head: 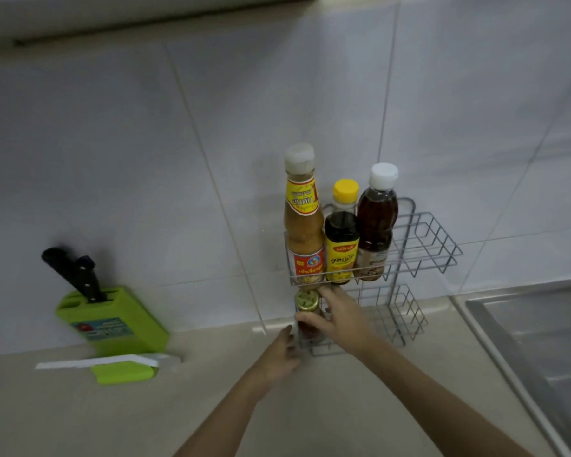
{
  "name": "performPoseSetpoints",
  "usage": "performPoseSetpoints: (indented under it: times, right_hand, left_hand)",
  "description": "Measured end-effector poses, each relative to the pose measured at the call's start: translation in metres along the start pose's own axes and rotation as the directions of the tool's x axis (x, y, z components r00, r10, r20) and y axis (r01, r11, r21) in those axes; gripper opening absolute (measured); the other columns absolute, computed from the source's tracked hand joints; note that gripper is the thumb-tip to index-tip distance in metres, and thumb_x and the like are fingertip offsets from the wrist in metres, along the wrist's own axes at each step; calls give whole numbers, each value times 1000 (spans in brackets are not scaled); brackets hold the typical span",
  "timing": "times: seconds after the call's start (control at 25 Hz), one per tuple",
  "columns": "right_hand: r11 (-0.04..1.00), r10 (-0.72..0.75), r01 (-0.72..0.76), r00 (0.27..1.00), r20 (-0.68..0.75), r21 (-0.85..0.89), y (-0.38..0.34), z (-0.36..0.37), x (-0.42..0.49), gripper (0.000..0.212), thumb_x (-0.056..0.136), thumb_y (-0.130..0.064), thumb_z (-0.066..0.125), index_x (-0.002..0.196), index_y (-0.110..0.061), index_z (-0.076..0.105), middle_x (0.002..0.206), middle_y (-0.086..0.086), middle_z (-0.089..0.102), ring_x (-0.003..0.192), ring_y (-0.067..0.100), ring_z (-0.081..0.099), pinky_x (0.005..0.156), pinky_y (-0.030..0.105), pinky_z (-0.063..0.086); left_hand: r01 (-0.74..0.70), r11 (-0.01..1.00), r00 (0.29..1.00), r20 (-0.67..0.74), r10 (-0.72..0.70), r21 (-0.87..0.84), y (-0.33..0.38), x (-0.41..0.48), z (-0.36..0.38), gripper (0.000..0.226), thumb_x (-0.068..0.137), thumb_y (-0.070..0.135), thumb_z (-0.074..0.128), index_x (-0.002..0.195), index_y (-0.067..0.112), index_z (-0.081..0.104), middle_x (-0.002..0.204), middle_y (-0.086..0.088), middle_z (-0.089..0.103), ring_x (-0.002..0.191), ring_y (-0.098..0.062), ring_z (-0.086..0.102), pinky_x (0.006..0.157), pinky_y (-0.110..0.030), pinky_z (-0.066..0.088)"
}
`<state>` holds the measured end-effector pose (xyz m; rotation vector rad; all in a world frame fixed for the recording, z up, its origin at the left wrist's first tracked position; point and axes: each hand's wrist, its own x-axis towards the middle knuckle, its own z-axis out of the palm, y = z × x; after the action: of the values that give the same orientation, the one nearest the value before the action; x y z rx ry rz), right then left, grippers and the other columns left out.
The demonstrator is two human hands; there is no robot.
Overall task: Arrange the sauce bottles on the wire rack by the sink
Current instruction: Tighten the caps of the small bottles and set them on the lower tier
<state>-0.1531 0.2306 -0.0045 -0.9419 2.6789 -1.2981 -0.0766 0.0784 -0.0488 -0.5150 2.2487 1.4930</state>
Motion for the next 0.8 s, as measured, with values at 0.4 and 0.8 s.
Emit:
performPoseSetpoints:
  times: [0.4,0.8]
  right_hand:
    - [978,119,-139,985,128,157,25,15,7,51,88,-43,56,132,-20,41,123,9,65,110,26,63,92,49,52]
    - [970,154,-178,977,147,166,22,20,-4,58,90,-34,61,140,-18,36,134,4,59,122,20,56,100,38,46]
  left_hand:
    - [-62,997,995,77,59,36,10,1,10,85,81,-3,50,151,25,10,146,-3,41,124,-21,48,84,-24,44]
    - [-16,989,991,135,-4,146,17,-8,5,86,87,-1,51,152,16,-3,153,-9,31,135,-25,40,105,-37,44]
